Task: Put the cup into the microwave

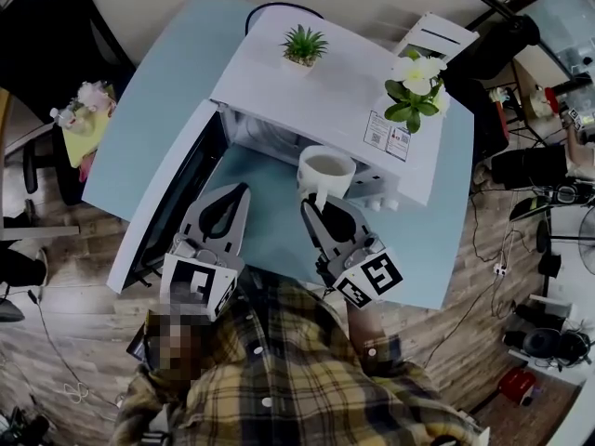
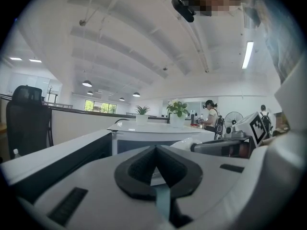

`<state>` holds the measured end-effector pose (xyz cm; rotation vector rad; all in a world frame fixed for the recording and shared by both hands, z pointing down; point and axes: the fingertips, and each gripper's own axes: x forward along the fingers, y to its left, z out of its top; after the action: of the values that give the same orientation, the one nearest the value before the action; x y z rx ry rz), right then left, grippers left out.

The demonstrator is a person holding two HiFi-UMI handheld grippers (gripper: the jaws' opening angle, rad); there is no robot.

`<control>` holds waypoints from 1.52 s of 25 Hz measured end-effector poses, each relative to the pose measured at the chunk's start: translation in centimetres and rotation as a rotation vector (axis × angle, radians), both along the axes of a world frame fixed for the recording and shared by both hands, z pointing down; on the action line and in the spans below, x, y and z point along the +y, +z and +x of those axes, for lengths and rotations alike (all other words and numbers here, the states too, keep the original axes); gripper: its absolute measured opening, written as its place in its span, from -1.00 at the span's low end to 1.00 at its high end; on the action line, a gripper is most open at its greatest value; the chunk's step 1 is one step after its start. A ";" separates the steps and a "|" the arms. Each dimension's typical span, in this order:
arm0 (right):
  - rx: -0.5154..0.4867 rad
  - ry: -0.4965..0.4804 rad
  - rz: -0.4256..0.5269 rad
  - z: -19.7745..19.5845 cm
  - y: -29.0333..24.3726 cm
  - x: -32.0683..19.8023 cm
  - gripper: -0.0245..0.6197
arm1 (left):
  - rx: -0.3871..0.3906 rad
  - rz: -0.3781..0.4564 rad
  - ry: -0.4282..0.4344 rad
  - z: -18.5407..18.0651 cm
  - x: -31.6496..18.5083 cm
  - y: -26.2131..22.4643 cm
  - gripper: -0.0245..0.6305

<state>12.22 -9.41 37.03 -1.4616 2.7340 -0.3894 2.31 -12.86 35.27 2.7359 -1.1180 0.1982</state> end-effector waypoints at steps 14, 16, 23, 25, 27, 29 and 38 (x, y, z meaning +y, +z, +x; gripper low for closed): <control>0.044 0.002 -0.020 -0.8 2.3 -1.9 -0.76 | -0.023 -0.059 0.047 0.3 -0.7 2.3 -0.95; 0.047 0.002 -0.023 -0.9 2.8 -2.3 -0.76 | -0.021 -0.070 0.058 0.5 -0.6 2.5 -0.95; 0.055 0.014 -0.011 -1.1 3.7 -3.9 -0.76 | -0.018 -0.099 0.089 0.9 -0.5 3.3 -0.95; 0.054 0.019 -0.009 -1.1 4.0 -4.3 -0.76 | -0.016 -0.101 0.089 0.9 -0.5 3.5 -0.95; 0.052 0.026 -0.007 -1.1 4.3 -4.7 -0.76 | -0.013 -0.109 0.087 0.9 -0.5 3.8 -0.95; 0.052 0.033 -0.002 -1.0 4.6 -5.1 -0.76 | -0.015 -0.117 0.085 0.9 -0.6 4.1 -0.96; 0.081 0.062 0.025 -0.8 6.0 -6.7 -0.76 | -0.005 -0.112 0.071 0.6 -0.8 4.6 -0.95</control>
<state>11.46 -16.14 43.00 -1.5860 2.7355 -0.2998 2.92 -13.70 39.92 2.6796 -0.9803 0.2687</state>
